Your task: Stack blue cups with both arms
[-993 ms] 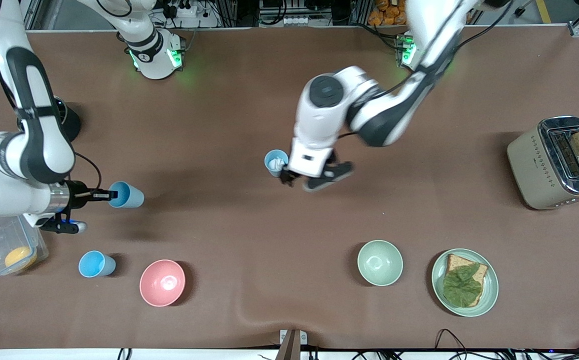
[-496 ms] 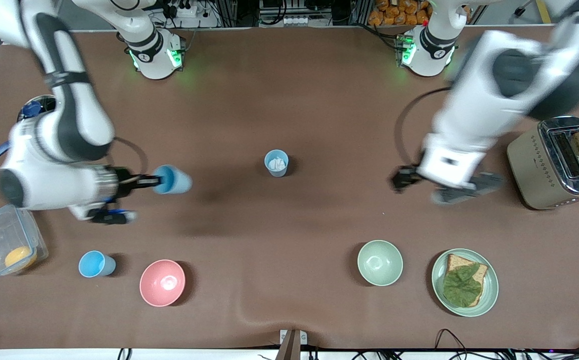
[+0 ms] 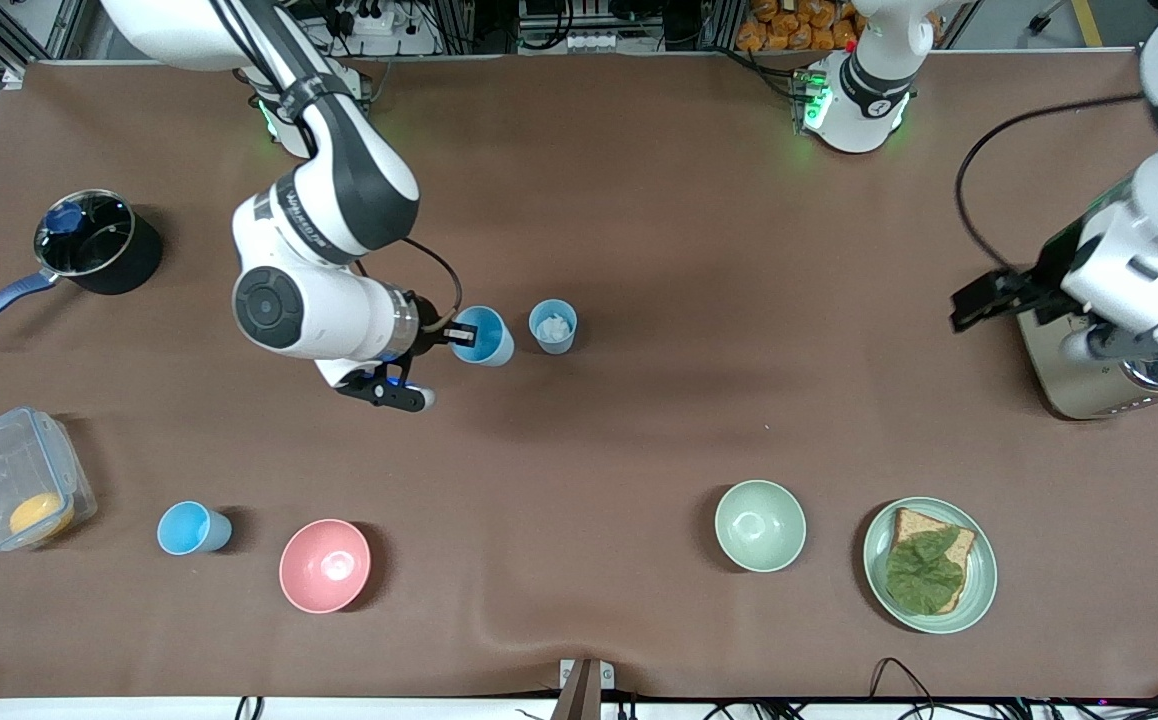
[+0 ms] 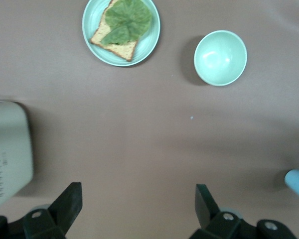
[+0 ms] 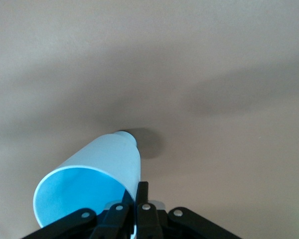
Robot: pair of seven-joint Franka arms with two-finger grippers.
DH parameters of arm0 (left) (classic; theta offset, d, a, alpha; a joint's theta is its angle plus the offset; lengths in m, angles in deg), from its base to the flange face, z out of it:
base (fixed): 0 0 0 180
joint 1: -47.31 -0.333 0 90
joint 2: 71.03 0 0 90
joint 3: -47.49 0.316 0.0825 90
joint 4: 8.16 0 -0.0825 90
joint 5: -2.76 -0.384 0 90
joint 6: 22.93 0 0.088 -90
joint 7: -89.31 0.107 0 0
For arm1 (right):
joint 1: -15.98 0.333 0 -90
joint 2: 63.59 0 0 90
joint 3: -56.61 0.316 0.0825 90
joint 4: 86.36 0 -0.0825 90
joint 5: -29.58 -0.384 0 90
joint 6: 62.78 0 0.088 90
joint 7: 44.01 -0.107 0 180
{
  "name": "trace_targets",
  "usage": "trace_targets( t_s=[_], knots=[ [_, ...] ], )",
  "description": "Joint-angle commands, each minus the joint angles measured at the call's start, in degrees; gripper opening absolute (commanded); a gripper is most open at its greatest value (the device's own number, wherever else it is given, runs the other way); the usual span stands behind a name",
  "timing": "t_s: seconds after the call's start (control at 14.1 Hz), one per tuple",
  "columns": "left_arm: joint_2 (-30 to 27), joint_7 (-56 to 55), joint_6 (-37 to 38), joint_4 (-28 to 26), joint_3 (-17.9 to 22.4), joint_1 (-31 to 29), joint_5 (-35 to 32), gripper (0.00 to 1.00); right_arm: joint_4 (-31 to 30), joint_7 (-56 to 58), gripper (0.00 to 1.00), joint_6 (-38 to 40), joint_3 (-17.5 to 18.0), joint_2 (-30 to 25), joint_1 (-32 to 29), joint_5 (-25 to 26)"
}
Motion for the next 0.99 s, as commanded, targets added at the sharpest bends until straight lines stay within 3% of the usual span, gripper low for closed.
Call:
trace_targets(
  t_s=[0.0,0.14,0.35,0.71,0.92],
  knots=[
    [-3.2,5.1,1.7,-2.6,5.3,2.0,1.8,1.0,0.2,-7.7,0.0,-3.8,-0.9,2.0,5.7,-0.4],
    [-5.2,6.1,2.6,-4.0,10.4,4.6,3.9,1.0,-0.2,-9.2,0.0,-5.4,-0.9,3.2,7.0,-0.3],
    [-6.2,9.2,3.3,-4.3,23.5,15.3,4.0,1.0,-1.9,-13.7,0.0,-9.1,-1.0,4.3,10.6,-0.1],
    [-6.2,9.4,4.5,-3.8,23.8,15.4,3.6,1.0,-2.0,-14.0,0.0,-7.5,-1.1,3.9,10.1,0.0],
    [-6.3,6.2,5.1,-3.8,21.5,14.2,3.3,1.0,-2.0,-13.8,0.0,-5.1,-1.2,3.6,10.0,1.2]
  ],
)
